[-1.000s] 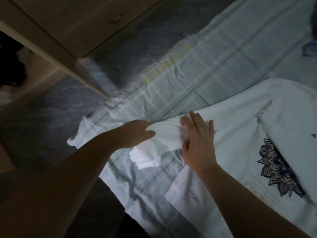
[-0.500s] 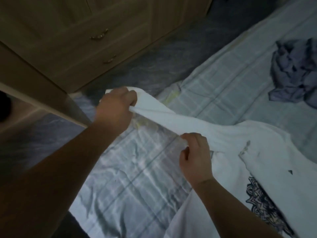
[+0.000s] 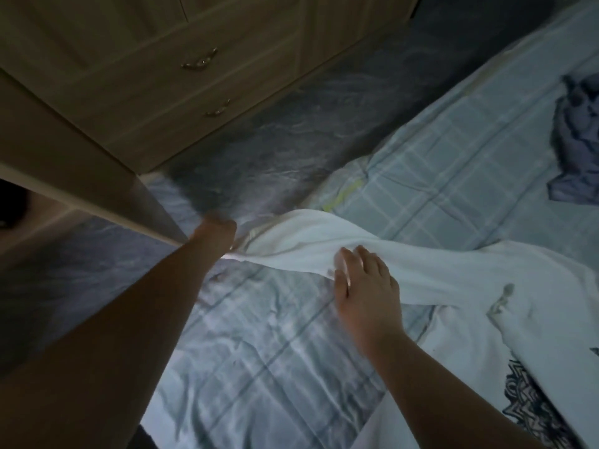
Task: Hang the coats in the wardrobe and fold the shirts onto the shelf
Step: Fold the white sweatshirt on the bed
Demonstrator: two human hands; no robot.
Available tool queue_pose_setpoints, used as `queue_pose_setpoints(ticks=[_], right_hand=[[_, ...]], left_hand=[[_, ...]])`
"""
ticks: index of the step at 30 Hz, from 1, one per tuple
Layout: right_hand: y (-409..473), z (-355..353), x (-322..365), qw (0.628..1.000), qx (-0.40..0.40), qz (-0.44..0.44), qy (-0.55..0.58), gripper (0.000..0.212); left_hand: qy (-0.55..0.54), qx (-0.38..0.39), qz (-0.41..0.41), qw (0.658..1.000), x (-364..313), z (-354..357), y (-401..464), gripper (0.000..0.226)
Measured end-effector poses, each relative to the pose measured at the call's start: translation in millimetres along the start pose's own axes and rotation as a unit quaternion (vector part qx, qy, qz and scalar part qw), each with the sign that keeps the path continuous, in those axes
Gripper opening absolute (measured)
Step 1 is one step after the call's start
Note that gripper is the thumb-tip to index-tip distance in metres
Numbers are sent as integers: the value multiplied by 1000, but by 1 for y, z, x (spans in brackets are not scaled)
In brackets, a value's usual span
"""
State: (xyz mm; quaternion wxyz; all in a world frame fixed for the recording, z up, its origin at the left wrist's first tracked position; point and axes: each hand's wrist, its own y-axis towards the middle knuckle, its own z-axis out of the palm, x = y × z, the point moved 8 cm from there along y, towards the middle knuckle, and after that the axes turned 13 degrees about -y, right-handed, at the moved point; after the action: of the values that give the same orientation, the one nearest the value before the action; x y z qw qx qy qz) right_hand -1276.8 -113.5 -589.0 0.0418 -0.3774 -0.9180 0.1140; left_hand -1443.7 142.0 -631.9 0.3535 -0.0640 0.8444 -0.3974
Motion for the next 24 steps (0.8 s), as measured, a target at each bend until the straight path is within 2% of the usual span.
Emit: queue_pose_setpoints(ticks=[2,3,4,6,8,9,11,12,14,19,24], right_hand=[[3,-3,-1,1000,-3,4,-11,49],[2,-3,-1,1000,4,2,-19,49],[1,-3,0,1000,11,-2,-24,49],[-2,-5,0,999,5,-13,-30,48],[-2,-16,0,999,-32,-14,-16,46],[0,-24,0,998,-60,-11,0,45],[4,-41,-2,992,-121,1,35,45],[7,-47,-2,989,-143,4,49,46],[14,-52,4,987,-154,-4,52,51],[31,-8,7,999,-28,20,2,58],[36,29,6,998,25,34,-51,64]], left_hand=[[-99,115,-149,977,11,20,-1,33],[-141,165,-190,958,11,27,-6,34],[-181,192,-197,944,5,31,-9,29],[-219,182,-152,946,-11,28,-7,16],[-263,111,-42,957,-33,13,4,15],[-245,68,28,967,-45,4,12,20],[-115,-28,169,978,-78,-21,6,28],[-80,-61,222,970,-94,-31,0,23],[-82,-89,287,950,-118,-50,-11,9],[-72,-76,317,942,-123,-54,-7,5],[-94,-91,270,954,-91,-46,7,7]])
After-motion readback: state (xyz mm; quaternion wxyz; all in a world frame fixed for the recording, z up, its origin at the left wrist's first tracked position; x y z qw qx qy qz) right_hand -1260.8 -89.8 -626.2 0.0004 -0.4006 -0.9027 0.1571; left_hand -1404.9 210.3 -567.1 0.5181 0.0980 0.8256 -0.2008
